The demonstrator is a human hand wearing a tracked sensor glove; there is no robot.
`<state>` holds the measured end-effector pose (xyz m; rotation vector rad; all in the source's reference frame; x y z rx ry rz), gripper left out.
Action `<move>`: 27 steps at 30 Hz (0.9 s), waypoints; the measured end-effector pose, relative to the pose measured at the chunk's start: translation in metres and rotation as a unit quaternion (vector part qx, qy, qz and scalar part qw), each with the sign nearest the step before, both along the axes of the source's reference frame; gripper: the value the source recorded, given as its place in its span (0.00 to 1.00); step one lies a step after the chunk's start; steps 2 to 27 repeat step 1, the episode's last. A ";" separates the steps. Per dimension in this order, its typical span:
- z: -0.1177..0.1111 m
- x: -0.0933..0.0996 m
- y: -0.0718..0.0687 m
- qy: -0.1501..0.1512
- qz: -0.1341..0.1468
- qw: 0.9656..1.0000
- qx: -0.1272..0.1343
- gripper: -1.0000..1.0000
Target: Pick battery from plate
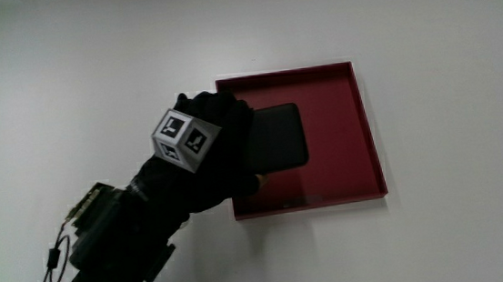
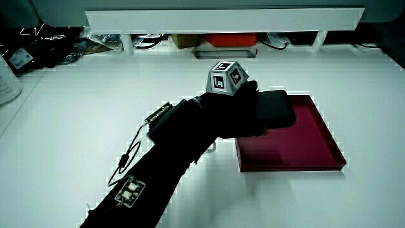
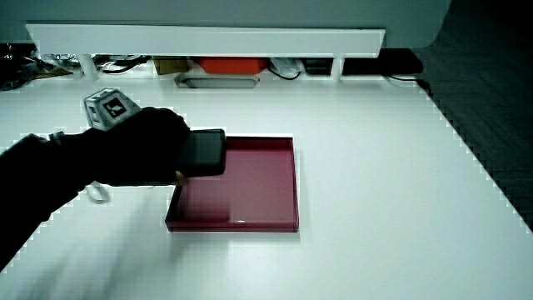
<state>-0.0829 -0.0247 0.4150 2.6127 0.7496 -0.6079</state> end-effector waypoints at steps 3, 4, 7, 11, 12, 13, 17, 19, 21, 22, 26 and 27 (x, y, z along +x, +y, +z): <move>0.009 -0.007 0.000 0.025 -0.007 1.000 -0.003 1.00; 0.009 -0.007 0.000 0.025 -0.007 1.000 -0.003 1.00; 0.009 -0.007 0.000 0.025 -0.007 1.000 -0.003 1.00; 0.009 -0.007 0.000 0.025 -0.007 1.000 -0.003 1.00; 0.009 -0.007 0.000 0.025 -0.007 1.000 -0.003 1.00; 0.009 -0.007 0.000 0.025 -0.007 1.000 -0.003 1.00; 0.009 -0.007 0.000 0.025 -0.007 1.000 -0.003 1.00; 0.009 -0.007 0.000 0.025 -0.007 1.000 -0.003 1.00; 0.009 -0.007 0.000 0.025 -0.007 1.000 -0.003 1.00; 0.009 -0.007 0.000 0.025 -0.007 1.000 -0.003 1.00; 0.009 -0.007 0.000 0.025 -0.007 1.000 -0.003 1.00; 0.009 -0.007 0.000 0.025 -0.007 1.000 -0.003 1.00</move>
